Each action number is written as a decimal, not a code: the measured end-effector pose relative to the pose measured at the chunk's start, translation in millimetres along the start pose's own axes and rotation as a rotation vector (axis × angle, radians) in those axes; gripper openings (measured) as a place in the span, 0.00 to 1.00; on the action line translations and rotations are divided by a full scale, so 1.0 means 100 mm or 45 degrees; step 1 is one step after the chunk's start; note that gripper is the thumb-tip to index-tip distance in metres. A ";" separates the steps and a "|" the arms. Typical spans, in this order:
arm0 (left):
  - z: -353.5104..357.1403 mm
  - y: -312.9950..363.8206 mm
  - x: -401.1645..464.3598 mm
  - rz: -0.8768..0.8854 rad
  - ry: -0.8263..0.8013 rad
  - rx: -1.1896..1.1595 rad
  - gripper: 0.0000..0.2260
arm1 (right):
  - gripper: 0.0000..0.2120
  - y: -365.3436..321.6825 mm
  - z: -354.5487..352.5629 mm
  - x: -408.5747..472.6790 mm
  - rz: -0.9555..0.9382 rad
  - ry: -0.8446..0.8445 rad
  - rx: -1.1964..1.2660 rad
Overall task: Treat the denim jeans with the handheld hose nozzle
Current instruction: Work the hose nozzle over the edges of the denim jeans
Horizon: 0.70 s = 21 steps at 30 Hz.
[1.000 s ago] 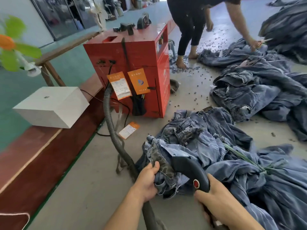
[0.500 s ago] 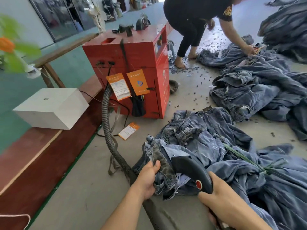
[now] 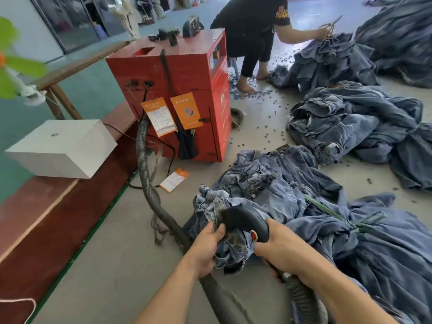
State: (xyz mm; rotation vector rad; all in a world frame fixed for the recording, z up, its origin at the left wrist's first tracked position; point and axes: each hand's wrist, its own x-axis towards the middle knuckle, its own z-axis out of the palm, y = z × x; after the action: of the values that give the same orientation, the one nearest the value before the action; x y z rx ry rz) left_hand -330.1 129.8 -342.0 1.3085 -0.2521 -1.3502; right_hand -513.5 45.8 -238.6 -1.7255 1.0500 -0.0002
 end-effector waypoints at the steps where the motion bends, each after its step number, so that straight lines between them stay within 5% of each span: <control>1: -0.01 -0.03 -0.02 0.001 -0.015 0.017 0.12 | 0.08 -0.07 0.04 0.12 -0.012 0.004 0.020; 7: -0.12 0.06 -0.06 -0.030 -0.044 -0.036 0.14 | 0.10 -0.06 -0.14 0.24 0.037 0.024 0.382; 11: -0.16 0.13 0.01 -0.091 -0.063 -0.074 0.14 | 0.09 0.00 -0.03 0.23 0.082 -0.150 0.224; 16: -0.10 0.10 -0.01 -0.198 -0.156 -0.068 0.14 | 0.07 -0.13 -0.07 0.64 0.176 0.089 0.460; 21: -0.41 0.38 0.27 -0.074 0.168 -0.608 0.31 | 0.08 0.37 -0.26 0.14 0.144 0.020 0.623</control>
State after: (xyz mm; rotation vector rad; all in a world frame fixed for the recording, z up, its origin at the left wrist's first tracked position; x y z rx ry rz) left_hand -269.6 118.3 -341.2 0.9990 0.1926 -1.2675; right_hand -540.4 14.7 -262.4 -1.2249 1.0546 -0.1846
